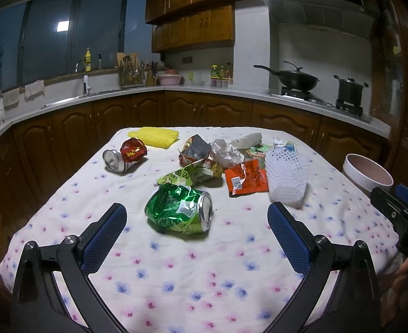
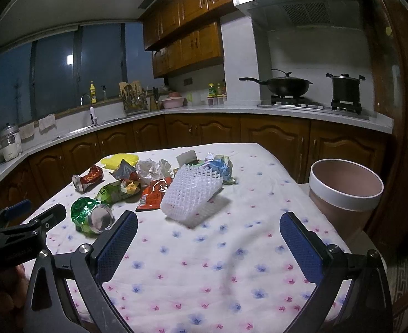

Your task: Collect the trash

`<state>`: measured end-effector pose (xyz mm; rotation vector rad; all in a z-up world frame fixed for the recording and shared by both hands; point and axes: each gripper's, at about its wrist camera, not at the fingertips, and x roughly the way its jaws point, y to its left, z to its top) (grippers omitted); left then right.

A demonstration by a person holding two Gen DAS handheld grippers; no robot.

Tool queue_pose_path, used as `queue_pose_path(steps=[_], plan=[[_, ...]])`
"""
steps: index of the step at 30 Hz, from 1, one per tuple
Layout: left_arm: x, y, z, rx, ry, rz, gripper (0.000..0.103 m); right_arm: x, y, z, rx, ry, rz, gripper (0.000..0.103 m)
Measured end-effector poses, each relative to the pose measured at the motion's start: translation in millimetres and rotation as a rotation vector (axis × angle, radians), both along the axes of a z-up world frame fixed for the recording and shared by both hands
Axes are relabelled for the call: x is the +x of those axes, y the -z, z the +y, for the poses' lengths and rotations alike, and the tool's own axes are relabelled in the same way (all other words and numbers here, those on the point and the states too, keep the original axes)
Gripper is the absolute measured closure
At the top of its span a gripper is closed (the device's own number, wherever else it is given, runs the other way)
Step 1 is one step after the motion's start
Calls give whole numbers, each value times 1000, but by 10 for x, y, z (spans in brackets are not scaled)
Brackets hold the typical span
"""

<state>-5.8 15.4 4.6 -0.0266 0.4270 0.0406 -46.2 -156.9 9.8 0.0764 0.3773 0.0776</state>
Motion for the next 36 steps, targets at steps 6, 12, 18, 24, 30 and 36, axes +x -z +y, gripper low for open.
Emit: queue_pose_path(steps=[6,12,18,24,30,36], plan=[[2,0,1,-3,0,1,0,4,-3,5,2,1,2,0],[4,9,15,-5,-1,3,0,7,1,1,1,1,3,0],[55,26,64,-18,-14,20,0,29,12,15,6,-2,13,0],[210,12,144,-46,6,64,0,104,25,-8,27,-22,39,0],[402,-68,258,-58,13,91,0,256,-11,-54,54,-40,65,0],[674,-197,347,-53,15,110,0,478,-101,-91,77,-59,86,1]])
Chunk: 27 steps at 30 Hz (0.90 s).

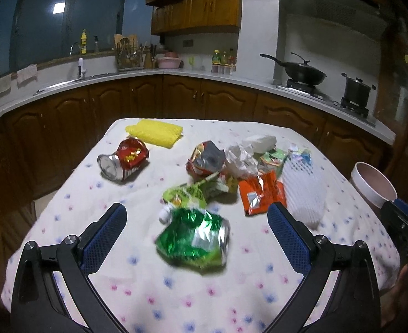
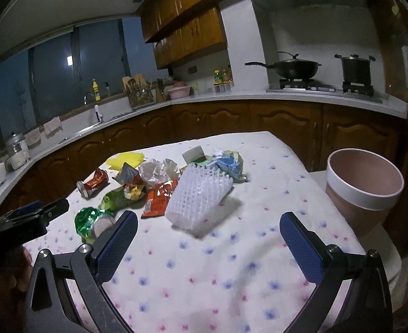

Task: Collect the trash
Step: 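Grasp the red-black chip bag with the left tool while the right grasps the white foam net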

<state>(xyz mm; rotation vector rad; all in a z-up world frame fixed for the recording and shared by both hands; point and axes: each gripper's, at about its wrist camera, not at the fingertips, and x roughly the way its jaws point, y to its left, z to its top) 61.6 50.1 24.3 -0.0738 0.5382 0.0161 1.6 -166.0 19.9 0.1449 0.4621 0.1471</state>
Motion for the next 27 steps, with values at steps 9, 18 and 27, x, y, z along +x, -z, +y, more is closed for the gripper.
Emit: queue_pose_path(steps=[9,18,27], plan=[[489,-163,8,10,17,38,0,436,-92,38,15,-47,74,5],[1031,-185,-25,55,30,101,0,965,82,-51,81,-60,236,20],[1592,-18,59,109,10,209,17,1297,268,-73,108,-65,336,36]])
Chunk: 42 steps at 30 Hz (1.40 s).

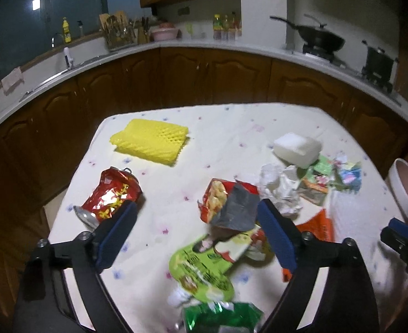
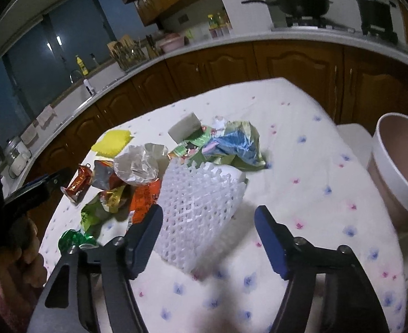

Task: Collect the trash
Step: 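Grasp the red-black chip bag with the left tool while the right grasps the white foam net, then carry both items over the bin and open both tools to drop them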

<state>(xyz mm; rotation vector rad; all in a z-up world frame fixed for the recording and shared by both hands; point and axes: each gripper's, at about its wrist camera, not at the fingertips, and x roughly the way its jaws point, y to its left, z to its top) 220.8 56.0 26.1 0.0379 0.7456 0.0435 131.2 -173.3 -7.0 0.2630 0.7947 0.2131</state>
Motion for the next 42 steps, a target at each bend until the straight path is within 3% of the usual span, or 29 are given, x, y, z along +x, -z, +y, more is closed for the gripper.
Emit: queue_pose_path(steps=[6,9,13,14,15,16,17,26,34,42], plan=[[264,219,-31,45,22,94,26,155,118,37,12,-18,49,39],[368,319,-45,42,31,132,38,230,177,25,24,-17,70,42],[460,421,-25,-14,44,186,87,308,246,8,57,-31,97,55],[468,434,-18,-27,45,191,91,323,257,12,58,-36,99,65],[465,431,-14,-35,46,186,93,334,267,20,58,-39,101,72],[444,412,-13,-44,49,177,93,339,273,20,60,-43,103,87],[418,386,-17,-50,51,164,94,333,265,23,60,-47,98,95],[68,-89,-111,-166,100,43,94,101,-42,-42,44,-59,-26,96],[-108,-221,-540,-228,214,23,94,-160,-297,-315,14,-9,-95,96],[-199,-311,-1074,-239,319,9,94,-412,-464,-697,-6,70,-144,96]])
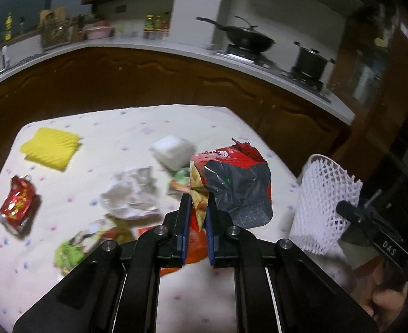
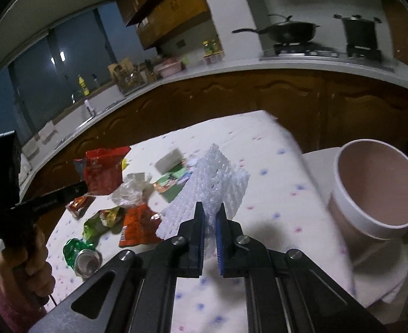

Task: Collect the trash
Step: 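Carry both items over the bin and open both tools to drop them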

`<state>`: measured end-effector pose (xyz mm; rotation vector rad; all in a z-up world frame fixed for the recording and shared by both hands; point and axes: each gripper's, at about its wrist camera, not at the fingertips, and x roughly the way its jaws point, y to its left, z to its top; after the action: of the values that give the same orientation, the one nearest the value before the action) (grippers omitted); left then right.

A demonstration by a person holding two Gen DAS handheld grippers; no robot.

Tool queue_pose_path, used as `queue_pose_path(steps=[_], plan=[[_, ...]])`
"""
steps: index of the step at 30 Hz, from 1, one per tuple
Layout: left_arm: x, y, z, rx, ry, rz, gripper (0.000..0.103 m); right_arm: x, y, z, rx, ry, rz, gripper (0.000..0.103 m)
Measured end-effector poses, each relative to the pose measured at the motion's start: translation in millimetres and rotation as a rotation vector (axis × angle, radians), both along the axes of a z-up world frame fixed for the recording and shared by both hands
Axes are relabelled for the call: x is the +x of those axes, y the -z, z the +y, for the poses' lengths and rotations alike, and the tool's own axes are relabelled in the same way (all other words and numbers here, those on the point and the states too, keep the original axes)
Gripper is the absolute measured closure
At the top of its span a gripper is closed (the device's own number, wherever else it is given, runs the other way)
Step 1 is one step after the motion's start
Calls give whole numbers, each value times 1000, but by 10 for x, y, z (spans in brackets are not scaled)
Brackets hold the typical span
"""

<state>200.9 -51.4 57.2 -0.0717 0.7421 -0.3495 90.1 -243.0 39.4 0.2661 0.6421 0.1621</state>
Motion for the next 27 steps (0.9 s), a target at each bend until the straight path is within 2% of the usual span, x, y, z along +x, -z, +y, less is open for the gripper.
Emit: queue_pose_path(steps=[17,27], plan=[[-85,-148,-1153,-14,208,-21,94,-375,-138,-1018,-15,234,-47,96],[77,-149,-1932,-3,334,-11,94,-455,-129,-1546,-34,343,-51,96]])
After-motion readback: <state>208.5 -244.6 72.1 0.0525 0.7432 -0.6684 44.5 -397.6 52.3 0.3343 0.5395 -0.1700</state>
